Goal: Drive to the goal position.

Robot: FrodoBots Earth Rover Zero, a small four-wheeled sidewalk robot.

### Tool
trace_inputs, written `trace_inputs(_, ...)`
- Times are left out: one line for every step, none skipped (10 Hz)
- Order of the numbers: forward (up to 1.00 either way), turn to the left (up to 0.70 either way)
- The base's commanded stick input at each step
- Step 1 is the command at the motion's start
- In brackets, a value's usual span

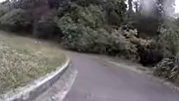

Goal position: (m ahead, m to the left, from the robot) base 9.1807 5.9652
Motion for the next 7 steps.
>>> trace_inputs(0.70, -0.18)
trace_inputs(0.70, -0.20)
trace_inputs(0.70, -0.20)
trace_inputs(0.70, -0.14)
trace_inputs(0.70, -0.10)
trace_inputs(0.70, -0.08)
trace_inputs(0.70, -0.08)
